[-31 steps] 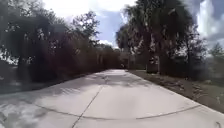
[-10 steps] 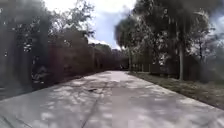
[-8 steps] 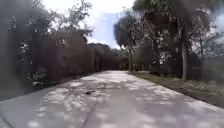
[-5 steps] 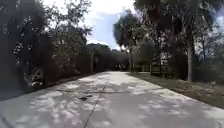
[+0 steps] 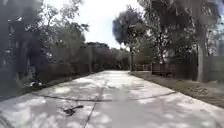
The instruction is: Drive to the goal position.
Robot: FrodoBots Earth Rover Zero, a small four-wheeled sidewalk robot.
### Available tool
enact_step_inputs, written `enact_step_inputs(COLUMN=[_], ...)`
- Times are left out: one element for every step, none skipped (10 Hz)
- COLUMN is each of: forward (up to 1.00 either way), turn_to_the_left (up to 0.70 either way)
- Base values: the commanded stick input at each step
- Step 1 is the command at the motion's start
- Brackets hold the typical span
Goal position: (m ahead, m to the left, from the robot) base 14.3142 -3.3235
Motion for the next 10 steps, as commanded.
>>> enact_step_inputs(forward=[1.00, 1.00, 1.00, 1.00, 1.00, 1.00, 1.00, 1.00, 1.00, 1.00], turn_to_the_left=[0.00, 0.00, 0.00, 0.00, 0.00, 0.00, 0.00, 0.00, 0.00, 0.00])
